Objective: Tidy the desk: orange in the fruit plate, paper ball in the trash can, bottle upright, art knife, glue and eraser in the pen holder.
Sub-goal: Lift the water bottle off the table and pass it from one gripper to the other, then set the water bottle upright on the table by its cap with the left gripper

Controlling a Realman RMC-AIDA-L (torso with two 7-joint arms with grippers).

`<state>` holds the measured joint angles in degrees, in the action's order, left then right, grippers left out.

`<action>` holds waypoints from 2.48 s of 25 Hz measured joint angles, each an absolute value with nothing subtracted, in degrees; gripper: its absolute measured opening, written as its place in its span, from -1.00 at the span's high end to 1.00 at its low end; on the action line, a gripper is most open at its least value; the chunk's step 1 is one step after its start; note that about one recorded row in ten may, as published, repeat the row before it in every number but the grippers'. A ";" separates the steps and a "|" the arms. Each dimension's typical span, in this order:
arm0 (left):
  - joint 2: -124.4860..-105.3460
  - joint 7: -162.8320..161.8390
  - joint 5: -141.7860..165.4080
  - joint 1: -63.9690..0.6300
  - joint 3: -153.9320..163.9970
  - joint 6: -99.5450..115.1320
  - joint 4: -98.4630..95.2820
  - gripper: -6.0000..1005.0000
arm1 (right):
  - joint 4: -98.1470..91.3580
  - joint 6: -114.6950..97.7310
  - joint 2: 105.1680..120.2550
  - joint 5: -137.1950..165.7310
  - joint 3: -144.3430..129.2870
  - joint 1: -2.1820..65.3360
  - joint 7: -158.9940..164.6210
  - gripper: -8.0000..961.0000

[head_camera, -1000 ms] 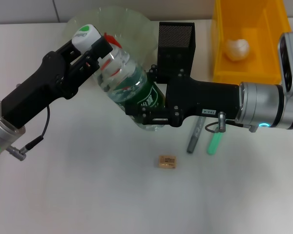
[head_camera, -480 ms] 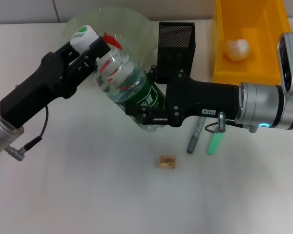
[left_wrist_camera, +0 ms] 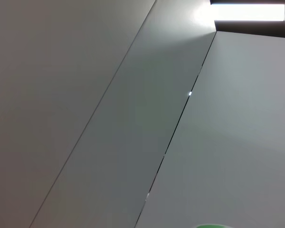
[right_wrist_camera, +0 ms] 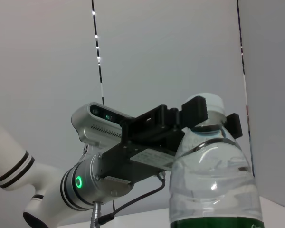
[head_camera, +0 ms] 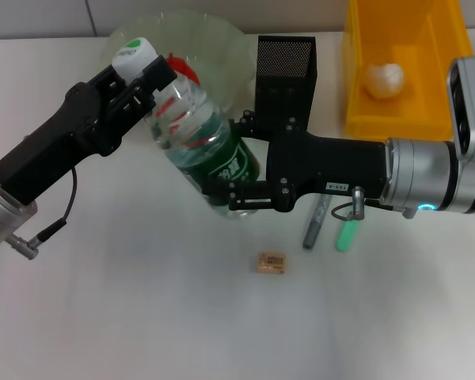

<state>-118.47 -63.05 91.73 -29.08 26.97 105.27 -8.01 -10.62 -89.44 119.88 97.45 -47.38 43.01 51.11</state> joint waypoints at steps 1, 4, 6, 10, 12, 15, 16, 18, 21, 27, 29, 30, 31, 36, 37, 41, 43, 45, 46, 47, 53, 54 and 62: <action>-118.47 -63.07 91.68 -29.09 26.97 105.25 -8.01 0.12 | -10.62 -89.40 119.88 97.43 -47.38 43.02 51.09 -0.67; -118.47 -63.09 91.62 -29.09 27.01 105.25 -7.99 0.12 | -10.62 -89.23 119.88 97.38 -46.98 43.01 51.07 -0.67; -118.47 -63.09 91.62 -29.09 27.02 105.28 -7.97 0.12 | -10.61 -89.21 119.88 97.36 -46.85 42.99 51.06 -0.67; -118.47 -63.10 91.64 -28.99 27.03 105.42 -7.97 0.12 | -10.70 -89.10 119.89 97.32 -46.67 42.93 51.03 -0.68; -118.47 -63.10 91.76 -28.94 27.04 105.44 -7.99 0.11 | -10.84 -88.89 119.88 97.32 -46.51 42.89 51.04 -0.69; -118.47 -63.10 91.82 -28.87 27.06 105.44 -8.03 0.11 | -11.00 -88.81 119.89 97.30 -46.66 42.89 51.19 -0.69; -118.47 -63.11 91.84 -28.87 27.07 105.43 -8.03 0.11 | -11.02 -88.85 119.88 97.29 -46.79 42.91 51.25 -0.70; -118.47 -63.11 91.87 -28.85 27.08 105.41 -8.02 0.11 | -11.07 -88.86 119.88 97.27 -47.07 43.08 51.52 -0.70; -118.47 -63.11 91.86 -28.80 27.08 105.38 -8.01 0.11 | -11.10 -88.76 119.87 97.27 -47.08 43.09 51.60 -0.71; -118.47 -62.98 91.76 -28.65 27.07 105.31 -8.09 0.11 | -11.68 -89.25 119.81 97.27 -46.62 42.78 51.86 -0.71; -118.47 -62.76 91.71 -28.58 26.99 105.21 -8.08 0.11 | -11.98 -89.25 119.68 97.27 -46.47 42.63 52.18 -0.71; -118.47 -62.76 91.71 -28.58 26.99 105.21 -8.08 0.11 | -11.98 -89.25 119.68 97.27 -46.47 42.63 52.18 -0.71; -118.45 -62.72 91.69 -28.57 26.93 105.18 -8.09 0.11 | -12.17 -89.25 119.64 97.27 -46.46 42.56 52.28 -0.71; -118.39 -62.60 91.66 -28.56 26.56 104.65 -8.08 0.11 | -12.48 -89.79 119.56 97.27 -46.41 42.34 52.64 -0.71; -118.39 -62.59 91.67 -28.56 26.53 104.44 -8.08 0.11 | -12.62 -90.25 119.52 97.27 -46.40 42.17 52.74 -0.71; -118.38 -62.58 91.65 -28.56 26.45 103.24 -8.11 0.11 | -13.47 -90.95 119.51 97.26 -46.46 41.55 53.17 -0.71; -118.38 -62.56 91.63 -28.56 26.37 102.99 -8.14 0.11 | -13.64 -91.13 119.50 97.27 -46.51 41.35 53.35 -0.71; -118.38 -62.49 91.60 -28.53 26.15 102.56 -8.24 0.11 | -14.29 -91.37 119.45 97.27 -46.68 40.61 53.85 -0.71; -118.38 -62.15 91.56 -28.29 25.73 101.65 -8.67 0.11 | -14.81 -91.45 119.44 97.27 -46.83 40.04 54.05 -0.71; -118.38 -61.82 91.55 -28.18 25.53 101.15 -8.96 0.11 | -15.28 -91.55 119.43 97.27 -46.95 39.37 54.14 -0.71; -118.27 -56.93 91.49 -27.36 24.29 98.93 -10.69 0.11 | -16.16 -91.86 119.43 97.28 -46.41 36.14 54.34 -0.71; -118.27 -56.04 91.49 -27.20 24.27 98.70 -11.16 0.11 | -16.23 -91.79 119.35 97.30 -46.50 35.50 54.78 -0.71; -118.26 -48.07 91.48 -26.71 23.15 95.58 -11.97 0.12 | -18.71 -89.93 119.27 98.74 -47.08 32.50 55.85 -0.71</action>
